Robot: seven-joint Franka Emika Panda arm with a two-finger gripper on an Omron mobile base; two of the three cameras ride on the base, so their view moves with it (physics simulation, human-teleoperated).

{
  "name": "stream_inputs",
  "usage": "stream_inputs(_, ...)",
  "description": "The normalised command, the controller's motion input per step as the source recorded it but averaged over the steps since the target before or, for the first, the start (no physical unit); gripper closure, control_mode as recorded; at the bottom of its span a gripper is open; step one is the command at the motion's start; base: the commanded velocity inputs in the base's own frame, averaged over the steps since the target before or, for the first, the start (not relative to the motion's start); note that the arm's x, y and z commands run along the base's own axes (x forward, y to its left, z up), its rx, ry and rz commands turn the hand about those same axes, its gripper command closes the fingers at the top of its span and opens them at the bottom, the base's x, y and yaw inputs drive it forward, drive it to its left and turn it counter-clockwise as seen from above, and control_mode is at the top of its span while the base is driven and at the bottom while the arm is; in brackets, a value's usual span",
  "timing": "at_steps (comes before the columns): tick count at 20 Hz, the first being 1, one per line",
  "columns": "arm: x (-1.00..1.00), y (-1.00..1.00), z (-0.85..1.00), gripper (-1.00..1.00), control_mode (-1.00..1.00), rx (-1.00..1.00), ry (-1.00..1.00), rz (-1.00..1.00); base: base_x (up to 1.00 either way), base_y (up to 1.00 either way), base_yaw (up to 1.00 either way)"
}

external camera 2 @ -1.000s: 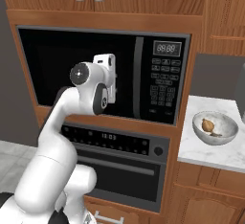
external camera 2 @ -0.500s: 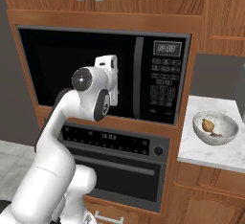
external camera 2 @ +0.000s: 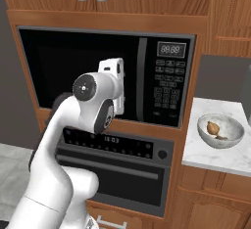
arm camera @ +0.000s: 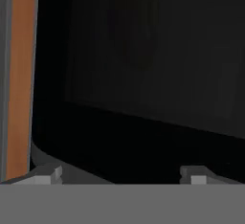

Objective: Place the bowl containing the steak and hot dog in the microwave. Close the microwave door and press the start button to microwave the meal.

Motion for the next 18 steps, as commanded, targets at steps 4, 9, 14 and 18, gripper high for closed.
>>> stream_inputs(4,-0.39,-0.55,0.0,-1.0,-1.0,0.0,0.0,0.1,0.0,0.0,0.0)
stream_inputs(9,-0.28,-0.56,-0.12,-1.0,-1.0,0.0,-0.06,0.08,0.0,0.0,0.0)
stream_inputs(14,-0.07,-0.41,-0.17,-1.0,-1.0,0.0,-0.02,0.03,0.0,0.0,0.0)
stream_inputs(18,0.0,-0.34,-0.18,-1.0,-1.0,0.0,0.0,0.0,0.0,0.0,0.0)
